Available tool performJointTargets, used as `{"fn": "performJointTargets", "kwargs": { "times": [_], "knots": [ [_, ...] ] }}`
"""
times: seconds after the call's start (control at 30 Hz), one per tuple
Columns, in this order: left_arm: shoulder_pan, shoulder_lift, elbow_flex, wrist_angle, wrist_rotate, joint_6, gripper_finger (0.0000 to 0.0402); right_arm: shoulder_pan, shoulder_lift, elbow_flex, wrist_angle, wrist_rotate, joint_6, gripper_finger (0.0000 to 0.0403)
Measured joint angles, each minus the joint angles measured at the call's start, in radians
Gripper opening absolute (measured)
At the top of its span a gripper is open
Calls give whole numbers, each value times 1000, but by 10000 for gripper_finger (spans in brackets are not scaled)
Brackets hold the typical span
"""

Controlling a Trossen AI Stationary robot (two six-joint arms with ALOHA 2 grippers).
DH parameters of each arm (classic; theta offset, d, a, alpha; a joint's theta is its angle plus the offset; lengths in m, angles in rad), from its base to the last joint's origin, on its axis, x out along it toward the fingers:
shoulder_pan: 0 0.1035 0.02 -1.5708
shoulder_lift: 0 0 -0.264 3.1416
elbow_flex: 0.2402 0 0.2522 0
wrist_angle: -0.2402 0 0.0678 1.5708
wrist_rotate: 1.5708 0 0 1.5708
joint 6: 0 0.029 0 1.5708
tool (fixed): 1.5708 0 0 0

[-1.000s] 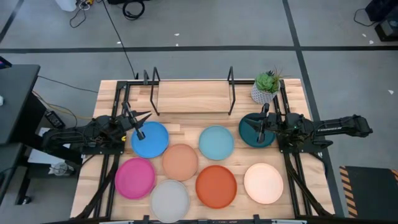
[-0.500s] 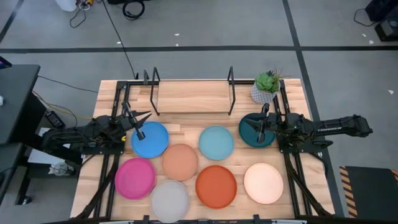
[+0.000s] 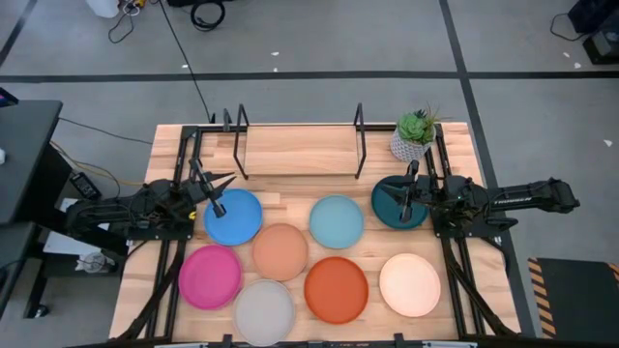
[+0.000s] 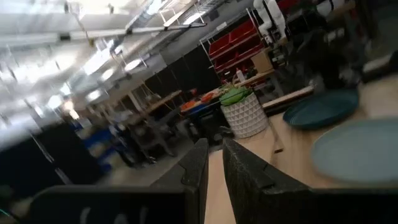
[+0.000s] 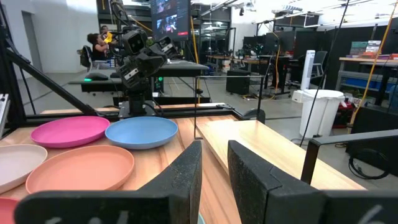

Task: Place and stack plates onto a shelf
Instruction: Put the dark blue plate on the shelf

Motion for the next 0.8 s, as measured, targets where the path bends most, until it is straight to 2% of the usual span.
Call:
{"fn": "performJointTargets", "kwargs": {
  "times": [0.13, 0.3, 0.33, 0.47, 0.57, 0.67, 0.8],
  "knots": [
    [0, 0, 0, 2, 0, 129, 55, 0, 0, 0, 0, 0, 0, 84],
    [-1, 0, 0, 2, 0, 111, 55, 0, 0, 0, 0, 0, 0, 84],
    [-3, 0, 0, 2, 1, 53, 55, 0, 0, 0, 0, 0, 0, 84],
    [-13, 0, 0, 2, 5, -341, 55, 0, 0, 0, 0, 0, 0, 84],
    [-13, 0, 0, 3, 6, -556, 55, 0, 0, 0, 0, 0, 0, 84],
    [-13, 0, 0, 15, 6, -660, 55, 0, 0, 0, 20, 0, 0, 84],
    [-12, 0, 0, 16, 3, -677, 55, 0, 0, 0, 70, 0, 1, 84]
  ]
}}
